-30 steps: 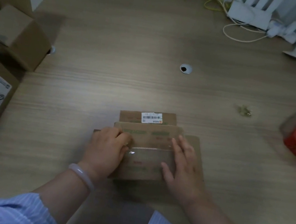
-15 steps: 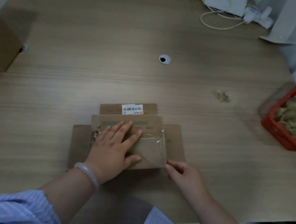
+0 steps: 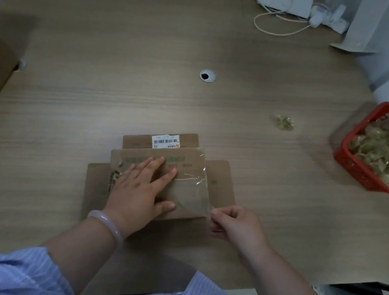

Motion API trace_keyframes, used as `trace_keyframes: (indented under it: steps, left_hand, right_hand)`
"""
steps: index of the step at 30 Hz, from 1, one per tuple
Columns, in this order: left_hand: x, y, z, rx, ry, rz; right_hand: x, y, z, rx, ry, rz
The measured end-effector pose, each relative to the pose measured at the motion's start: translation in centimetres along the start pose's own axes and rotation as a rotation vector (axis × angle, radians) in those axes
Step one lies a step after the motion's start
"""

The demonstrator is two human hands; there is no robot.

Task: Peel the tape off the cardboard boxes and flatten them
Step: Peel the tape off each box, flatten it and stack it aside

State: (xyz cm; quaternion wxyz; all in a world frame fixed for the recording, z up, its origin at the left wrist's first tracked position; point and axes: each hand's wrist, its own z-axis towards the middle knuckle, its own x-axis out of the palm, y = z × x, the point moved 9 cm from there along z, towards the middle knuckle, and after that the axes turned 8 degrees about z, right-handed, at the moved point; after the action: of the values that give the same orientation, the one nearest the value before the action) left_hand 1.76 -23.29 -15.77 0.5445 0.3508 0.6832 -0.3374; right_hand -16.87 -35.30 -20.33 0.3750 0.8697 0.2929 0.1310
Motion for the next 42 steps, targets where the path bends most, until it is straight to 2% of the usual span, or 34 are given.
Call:
trace_keyframes:
  steps: [5,13,20,22,24,26,29,31,35,38,42]
  left_hand:
    - [-0.3,-0.2,0.1,0.006,0.021,-0.039]
    - [-0.2,-0.1,0.0,0.017,0.055,-0.003]
    - [0.0,0.1,0.1,0.004,0.04,0.025]
    - [0.1,0.1,0.1,0.0,0.044,0.023]
    - [0.1,0.1,0.2,0.003,0.05,0.022]
    - [0.0,0.0,0.2,0.004,0.042,0.016]
    - [-0.1,0.0,0.1,0.022,0.031,0.016]
    - [0.1,0.1,0.1,0.031,0.033,0.022]
    - [0.3,0.4,0.1,0.055,0.05,0.045]
    - [0.1,0.6,0.0,0.076,0.04,0.056]
    - [0.3,0.8,-0.1,0.107,0.041,0.041]
  right_hand:
    - [-0.7,3.5,0.6,-0.202,-0.111,-0.017]
    - [0.9,9.7,3.1,-0.324,-0.112,0.017]
    - [2.2,10.7,3.8,-0.411,-0.121,-0.046]
    - [2.1,10.3,4.4,-0.315,-0.068,0.013]
    - [2.0,9.1,4.8,-0.125,0.003,0.202]
    - [1.2,8.3,5.2,-0.07,-0.009,0.29]
    - [-0.4,8.5,6.0,-0.211,-0.128,0.149]
    - [0.3,9.0,6.6,-0.252,-0.111,-0.053]
    - [3.6,8.2,7.7,-0.097,0.057,-0.302]
    - [4.7,8.0,8.2,-0.053,0.074,-0.305]
    - [5.1,8.5,8.7,-0.078,0.073,-0.142]
